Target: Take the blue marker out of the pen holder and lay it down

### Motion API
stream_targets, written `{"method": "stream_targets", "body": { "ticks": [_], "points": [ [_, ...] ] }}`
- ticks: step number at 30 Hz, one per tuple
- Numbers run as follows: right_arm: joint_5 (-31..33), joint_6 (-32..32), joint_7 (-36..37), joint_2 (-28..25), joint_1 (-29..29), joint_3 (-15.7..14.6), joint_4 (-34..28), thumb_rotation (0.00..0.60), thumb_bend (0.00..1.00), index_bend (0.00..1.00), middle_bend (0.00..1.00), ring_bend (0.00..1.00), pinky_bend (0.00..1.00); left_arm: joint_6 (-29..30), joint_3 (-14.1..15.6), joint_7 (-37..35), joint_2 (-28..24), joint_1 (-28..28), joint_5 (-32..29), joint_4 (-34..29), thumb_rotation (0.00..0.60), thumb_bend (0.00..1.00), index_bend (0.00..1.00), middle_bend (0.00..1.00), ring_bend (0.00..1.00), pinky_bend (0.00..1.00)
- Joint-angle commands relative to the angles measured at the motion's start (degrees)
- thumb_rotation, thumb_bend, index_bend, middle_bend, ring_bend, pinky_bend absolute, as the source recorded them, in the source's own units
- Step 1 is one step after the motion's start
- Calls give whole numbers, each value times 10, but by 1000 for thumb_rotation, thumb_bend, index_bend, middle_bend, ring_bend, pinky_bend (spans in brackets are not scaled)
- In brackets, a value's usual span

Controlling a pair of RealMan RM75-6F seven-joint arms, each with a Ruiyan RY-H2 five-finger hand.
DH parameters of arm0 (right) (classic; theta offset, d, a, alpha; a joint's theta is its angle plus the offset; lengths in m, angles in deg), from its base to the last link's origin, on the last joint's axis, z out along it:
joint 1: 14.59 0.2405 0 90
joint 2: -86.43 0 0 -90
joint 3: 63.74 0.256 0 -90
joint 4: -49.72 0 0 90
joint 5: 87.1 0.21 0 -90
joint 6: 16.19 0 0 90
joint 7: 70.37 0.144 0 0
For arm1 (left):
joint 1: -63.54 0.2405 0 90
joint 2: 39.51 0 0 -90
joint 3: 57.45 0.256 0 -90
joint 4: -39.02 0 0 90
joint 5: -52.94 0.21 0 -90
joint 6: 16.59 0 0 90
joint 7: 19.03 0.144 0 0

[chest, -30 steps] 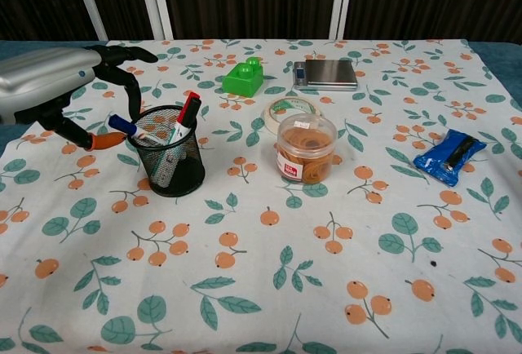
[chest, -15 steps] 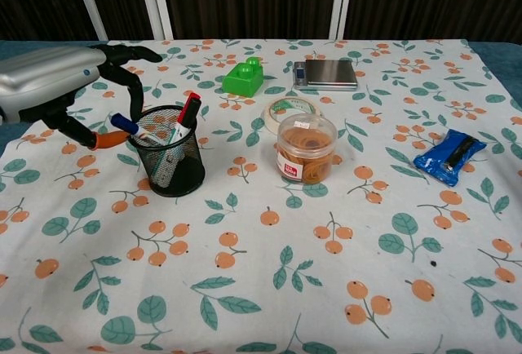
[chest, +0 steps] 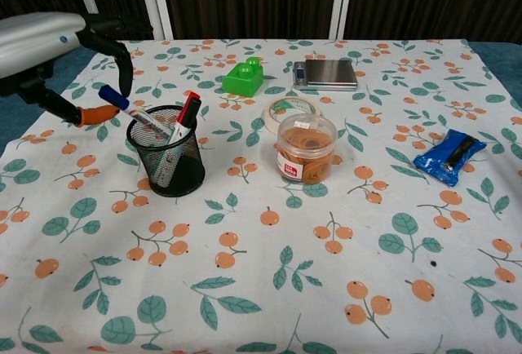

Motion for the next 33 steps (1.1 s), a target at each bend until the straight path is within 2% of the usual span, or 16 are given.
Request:
{"method": "stream_targets", "body": {
  "ticks": [1, 6, 10, 14, 19, 25, 33],
  "points": [
    [-1, -1, 0, -1, 0, -1, 0, 600, 110, 73, 0, 43, 169, 35, -7, -19, -57, 12, 22, -70, 600, 371, 553, 55, 0, 0],
    [0, -1, -1, 0, 0, -1, -1, 600, 110, 73, 0, 42, 169, 80, -6, -35, -117, 33, 54, -119, 600, 370, 554, 57, 0, 0],
    [-2, 0, 0, 0, 0, -1, 0, 600, 110, 73, 0, 43, 169, 129, -6, -33, -135, 58, 72, -111, 600, 370, 554, 61, 0, 0],
    [0, 0, 0, 0, 0, 0, 0, 600, 111, 73, 0, 43, 169, 149, -2, -47, -141, 73, 76, -88, 600, 371, 555, 67, 0, 0],
    [-1, 3, 1, 1, -1, 0, -1, 600, 111, 73, 0, 43, 169, 149, 10, -68, -113, 77, 87, 5, 600, 371, 558, 85, 0, 0],
    [1, 3, -1, 1, -2, 0, -2, 600, 111, 73, 0, 43, 169, 123, 15, -117, -66, 78, 56, 92, 600, 370, 559, 86, 0, 0],
    [2, 4, -3, 2, -2, 1, -1, 600, 110, 74, 0, 43, 169, 61, -1, -138, -13, 47, 19, 167, 600, 370, 560, 86, 0, 0]
  ]
}}
